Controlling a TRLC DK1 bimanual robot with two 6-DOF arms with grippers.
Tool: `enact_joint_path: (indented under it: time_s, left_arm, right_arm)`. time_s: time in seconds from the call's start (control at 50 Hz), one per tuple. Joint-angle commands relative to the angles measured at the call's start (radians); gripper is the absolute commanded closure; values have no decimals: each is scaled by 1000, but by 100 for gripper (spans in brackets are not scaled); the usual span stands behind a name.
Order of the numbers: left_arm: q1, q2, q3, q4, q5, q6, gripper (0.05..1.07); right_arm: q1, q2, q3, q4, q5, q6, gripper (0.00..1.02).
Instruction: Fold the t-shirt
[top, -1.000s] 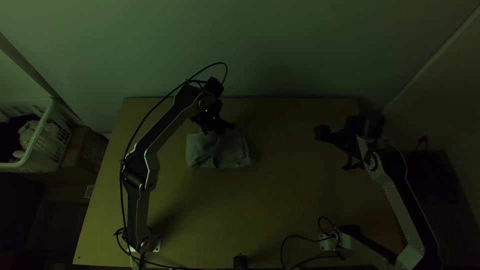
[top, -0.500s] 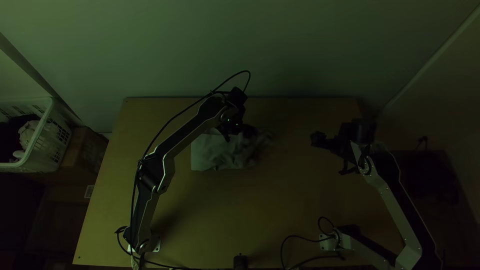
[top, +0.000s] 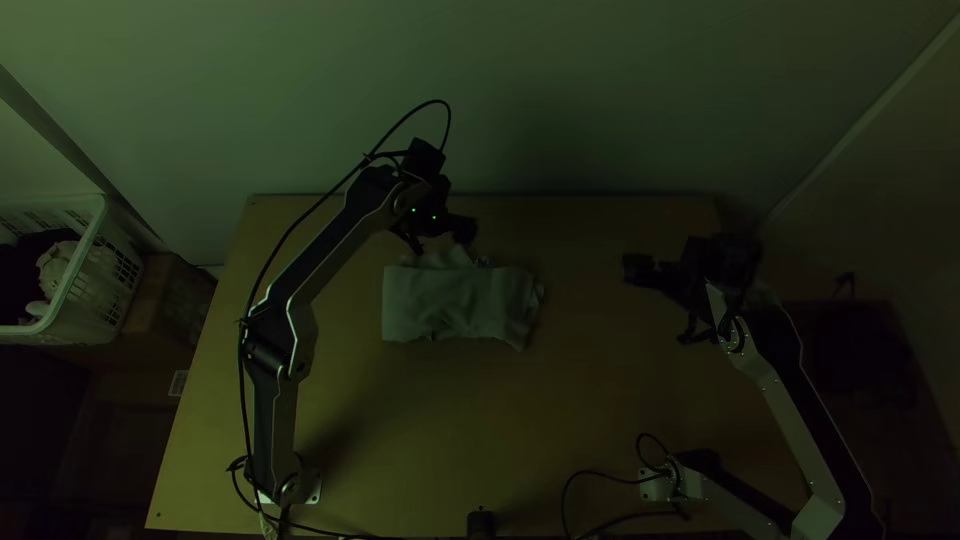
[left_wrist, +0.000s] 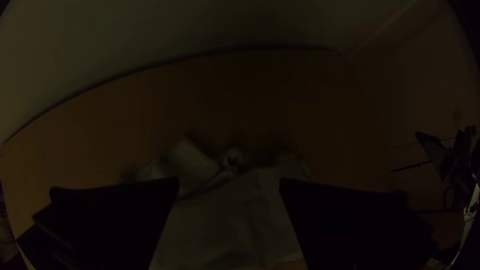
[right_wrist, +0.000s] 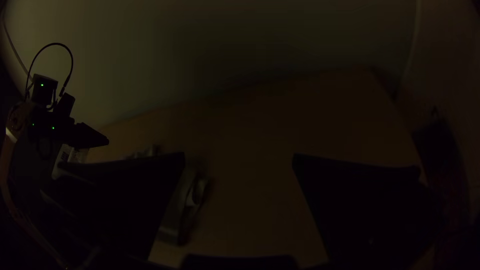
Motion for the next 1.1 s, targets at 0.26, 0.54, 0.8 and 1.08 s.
enact_joint_path:
  time_s: [0.26,0.54,0.8,1.08]
  left_arm:
    - [199,-217,-80,4,-1,80,10]
    - [381,-378,-136,69,-1,134,10]
    - [547,-577,-296,246,-1,167,10]
    - [703,-875,-619,493,-4,177,10]
  right_arm:
    - [-9,64,121,186,67,-139,4]
    - [-95,39,247,273,71,-215,4]
    - [-159,-96,251,418,71,-237,4]
    - [-184,-236,219,428,71,-251,4]
